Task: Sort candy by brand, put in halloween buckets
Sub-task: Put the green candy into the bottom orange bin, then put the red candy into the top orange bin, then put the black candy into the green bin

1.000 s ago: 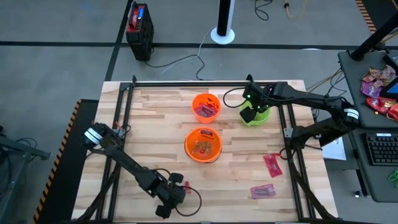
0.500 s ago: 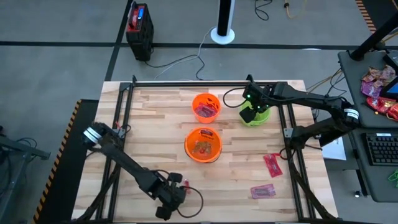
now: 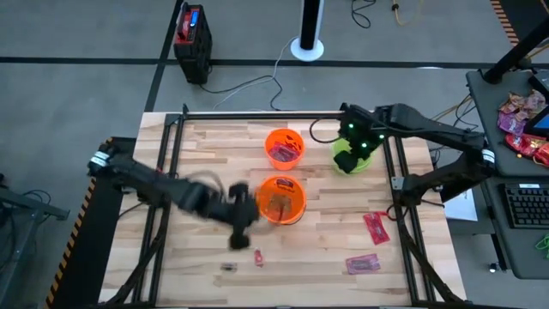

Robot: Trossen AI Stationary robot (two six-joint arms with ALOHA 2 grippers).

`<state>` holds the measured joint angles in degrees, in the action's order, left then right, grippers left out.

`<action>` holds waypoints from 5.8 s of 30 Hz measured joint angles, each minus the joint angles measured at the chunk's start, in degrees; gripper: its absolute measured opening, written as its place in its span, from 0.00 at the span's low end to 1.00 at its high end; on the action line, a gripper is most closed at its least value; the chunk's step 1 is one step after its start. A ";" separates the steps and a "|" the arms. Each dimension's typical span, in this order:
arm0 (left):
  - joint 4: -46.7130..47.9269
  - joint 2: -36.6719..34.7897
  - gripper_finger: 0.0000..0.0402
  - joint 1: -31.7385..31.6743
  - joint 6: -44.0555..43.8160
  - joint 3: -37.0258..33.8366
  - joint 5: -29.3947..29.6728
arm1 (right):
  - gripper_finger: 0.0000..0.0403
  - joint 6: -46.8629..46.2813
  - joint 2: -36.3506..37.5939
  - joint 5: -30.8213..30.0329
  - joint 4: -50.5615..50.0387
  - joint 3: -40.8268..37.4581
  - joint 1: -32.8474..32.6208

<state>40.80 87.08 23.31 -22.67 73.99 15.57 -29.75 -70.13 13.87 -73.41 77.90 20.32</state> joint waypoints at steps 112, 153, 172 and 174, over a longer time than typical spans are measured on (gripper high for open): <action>-10.61 17.49 0.12 16.67 -25.12 -12.52 -12.37 | 0.27 14.56 -28.38 -12.91 34.36 10.54 2.15; -45.35 -3.28 0.12 -13.39 17.48 8.82 5.91 | 0.43 22.35 3.57 -36.05 68.43 -6.55 -34.28; -48.39 -1.39 0.13 -13.51 15.96 8.79 6.40 | 0.33 26.03 1.43 -37.90 68.24 -3.36 -33.82; -48.70 -1.10 0.13 -13.61 15.95 8.79 6.42 | 0.29 26.32 1.08 -37.92 68.25 -3.36 -33.77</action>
<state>-7.90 85.98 9.70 -6.72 82.78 22.00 -3.43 -69.06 -24.05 -5.17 74.54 -13.45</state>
